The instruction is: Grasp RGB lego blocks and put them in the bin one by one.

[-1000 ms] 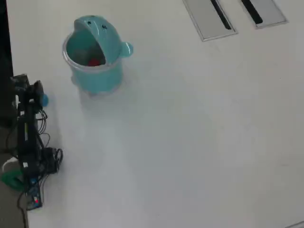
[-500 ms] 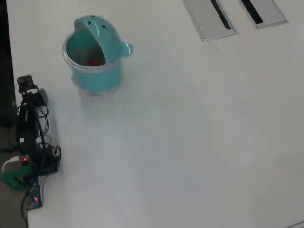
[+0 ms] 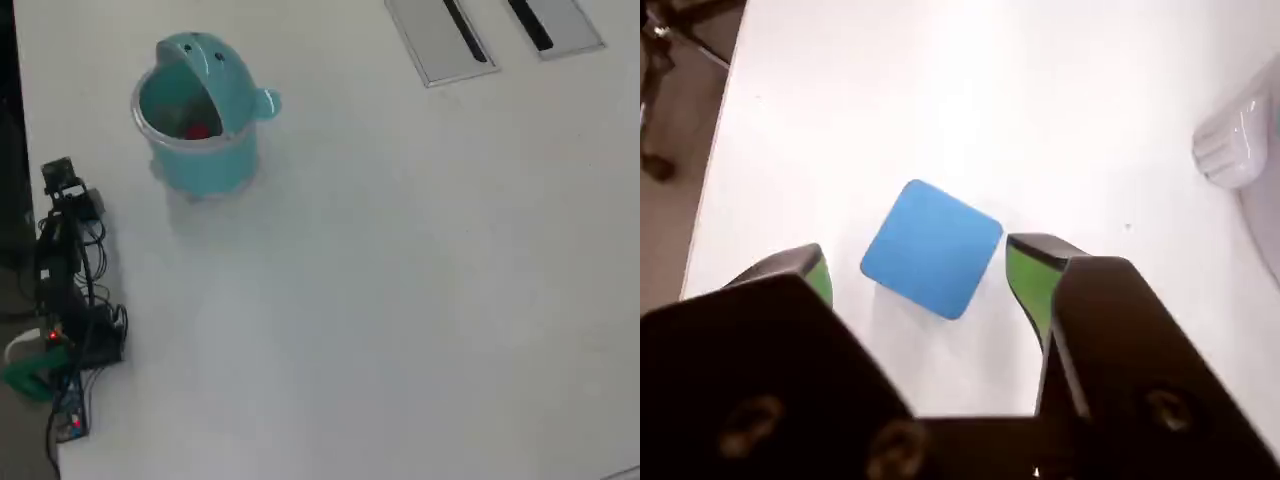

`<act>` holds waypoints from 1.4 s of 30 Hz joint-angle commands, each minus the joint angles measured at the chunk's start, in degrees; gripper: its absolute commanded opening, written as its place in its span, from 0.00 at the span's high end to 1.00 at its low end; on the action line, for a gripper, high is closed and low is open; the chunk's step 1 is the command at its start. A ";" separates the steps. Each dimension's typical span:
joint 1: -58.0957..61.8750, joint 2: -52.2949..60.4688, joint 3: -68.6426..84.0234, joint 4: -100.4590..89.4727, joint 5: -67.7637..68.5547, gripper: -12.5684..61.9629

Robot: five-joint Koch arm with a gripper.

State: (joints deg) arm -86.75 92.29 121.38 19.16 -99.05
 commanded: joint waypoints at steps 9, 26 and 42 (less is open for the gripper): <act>0.26 -3.87 -5.54 -5.19 -0.97 0.41; 0.35 -8.35 -5.71 -8.35 1.14 0.60; 1.41 4.39 -5.45 -1.05 2.11 0.70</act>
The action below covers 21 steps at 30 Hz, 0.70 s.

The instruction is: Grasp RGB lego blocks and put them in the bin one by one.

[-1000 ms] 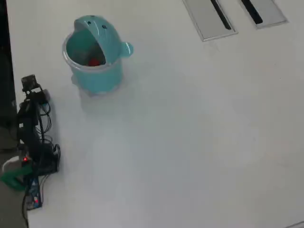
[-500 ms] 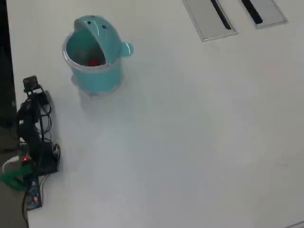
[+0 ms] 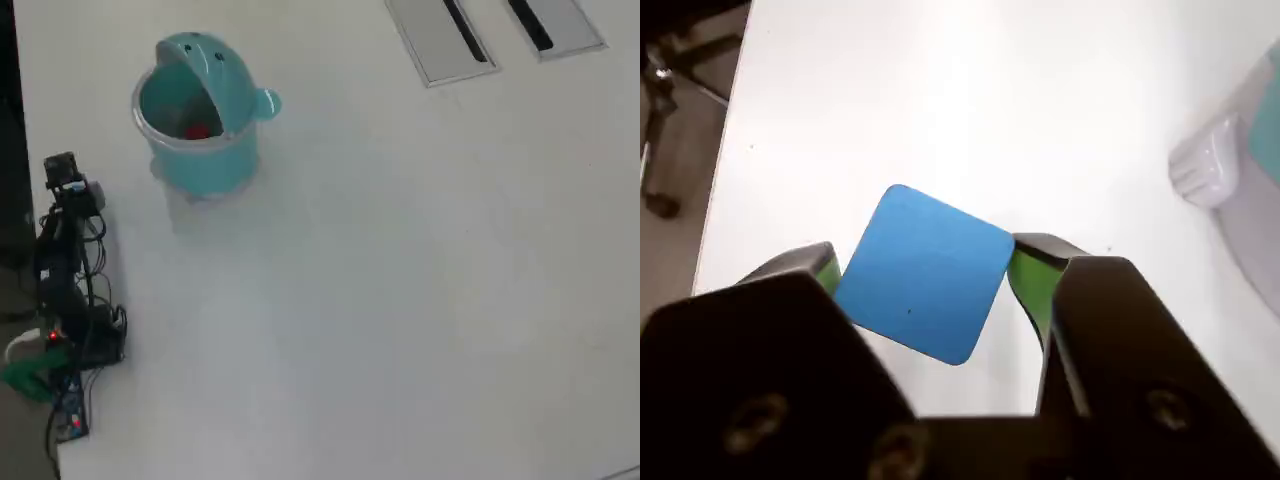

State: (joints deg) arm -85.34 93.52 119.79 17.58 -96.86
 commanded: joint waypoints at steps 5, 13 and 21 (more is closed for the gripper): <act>1.58 8.70 -5.71 4.22 -0.18 0.70; 6.68 14.94 -12.13 9.32 0.44 0.70; 13.45 15.73 -25.49 15.21 0.53 0.70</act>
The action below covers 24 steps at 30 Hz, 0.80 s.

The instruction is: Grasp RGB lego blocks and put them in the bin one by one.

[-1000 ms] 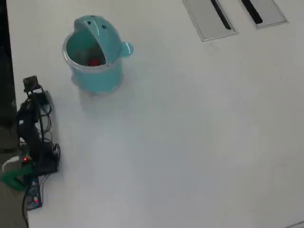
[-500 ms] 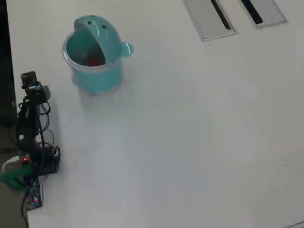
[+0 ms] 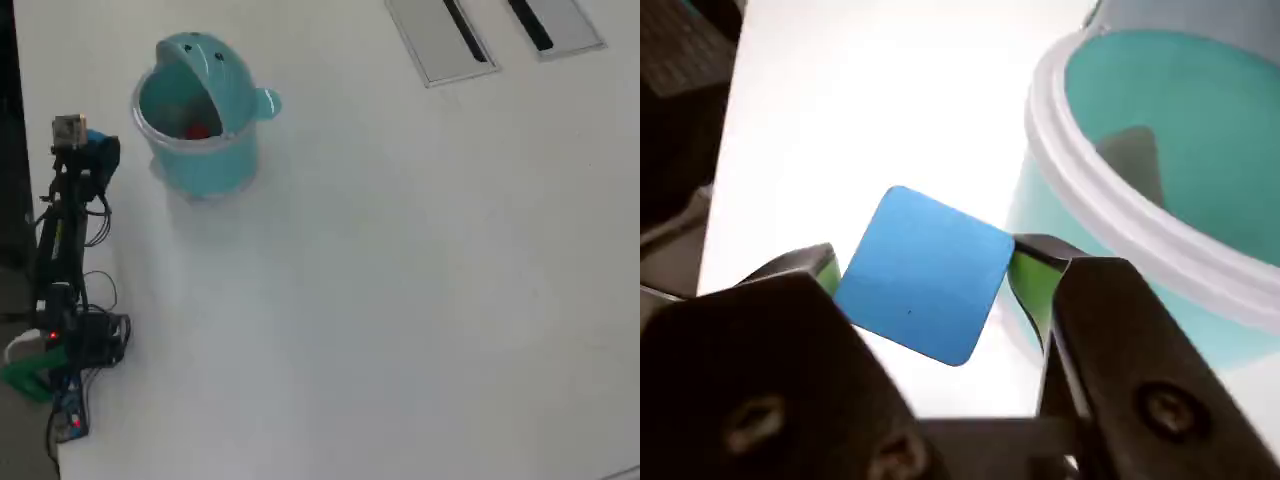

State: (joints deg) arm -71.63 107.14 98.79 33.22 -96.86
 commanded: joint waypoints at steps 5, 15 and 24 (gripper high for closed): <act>6.06 -0.97 -20.92 3.52 0.53 0.70; -0.44 2.29 -4.66 2.46 0.62 0.70; -4.31 3.25 21.01 -9.05 0.44 0.70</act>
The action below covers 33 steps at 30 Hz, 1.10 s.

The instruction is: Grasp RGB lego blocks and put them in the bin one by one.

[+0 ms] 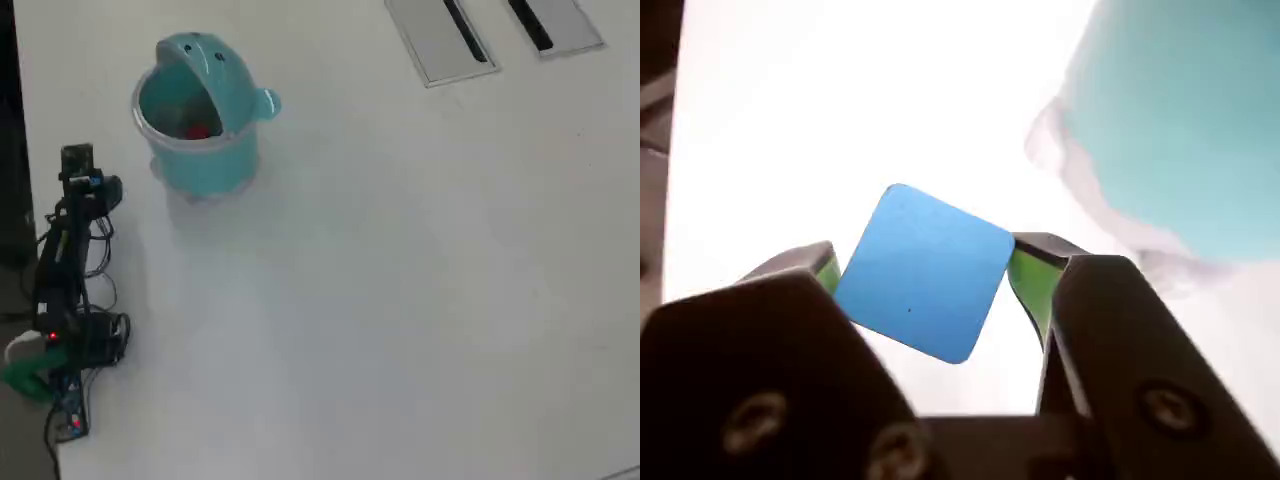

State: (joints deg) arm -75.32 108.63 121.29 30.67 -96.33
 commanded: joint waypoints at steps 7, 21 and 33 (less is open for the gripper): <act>-3.08 -0.70 9.49 -13.62 -0.09 0.69; -3.69 -1.05 15.29 -14.77 -4.66 0.51; -5.71 -2.29 17.75 -14.94 -8.96 0.39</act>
State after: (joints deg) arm -80.51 106.26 140.62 19.42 -104.15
